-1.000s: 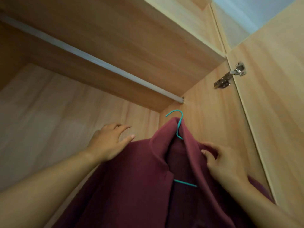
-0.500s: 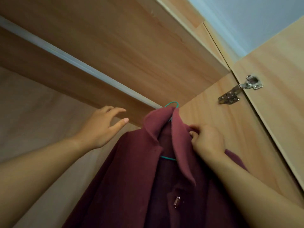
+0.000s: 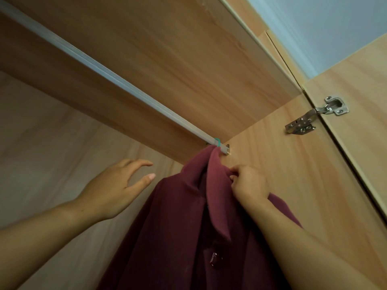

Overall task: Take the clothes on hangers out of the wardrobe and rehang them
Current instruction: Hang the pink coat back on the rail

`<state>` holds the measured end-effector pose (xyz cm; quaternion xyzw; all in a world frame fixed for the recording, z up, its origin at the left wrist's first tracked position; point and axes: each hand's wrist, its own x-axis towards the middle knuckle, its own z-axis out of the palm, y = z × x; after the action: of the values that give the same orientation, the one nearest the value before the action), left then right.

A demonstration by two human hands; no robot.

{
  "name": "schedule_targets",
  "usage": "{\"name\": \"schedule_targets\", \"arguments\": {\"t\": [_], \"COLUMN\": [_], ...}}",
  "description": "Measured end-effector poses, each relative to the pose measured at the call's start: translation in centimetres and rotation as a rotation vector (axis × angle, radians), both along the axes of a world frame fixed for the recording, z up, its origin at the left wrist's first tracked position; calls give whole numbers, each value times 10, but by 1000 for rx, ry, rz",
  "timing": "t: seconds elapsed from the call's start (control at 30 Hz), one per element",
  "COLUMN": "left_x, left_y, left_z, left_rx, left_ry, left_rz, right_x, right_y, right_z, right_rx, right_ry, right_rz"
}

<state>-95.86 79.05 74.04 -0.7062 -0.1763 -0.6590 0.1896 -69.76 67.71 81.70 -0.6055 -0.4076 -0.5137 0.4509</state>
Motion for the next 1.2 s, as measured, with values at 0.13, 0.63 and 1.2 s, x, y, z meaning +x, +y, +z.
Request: {"name": "schedule_targets", "arguments": {"t": [0.13,0.63,1.2], "left_x": [5,61,123], "left_y": [3,-28,-63], "left_z": [-10,-79,-72], "left_rx": [-16,-65,-19], "left_ry": [28,46,-35], "left_rz": [5,-266,-286], "right_x": [3,5,7], "right_y": [-10,-77,-118], "right_z": [-4,-134,-267], "right_rx": [-65,136,76], "right_ry": [-97,-34,7], "right_rz": [-49,97,99]}}
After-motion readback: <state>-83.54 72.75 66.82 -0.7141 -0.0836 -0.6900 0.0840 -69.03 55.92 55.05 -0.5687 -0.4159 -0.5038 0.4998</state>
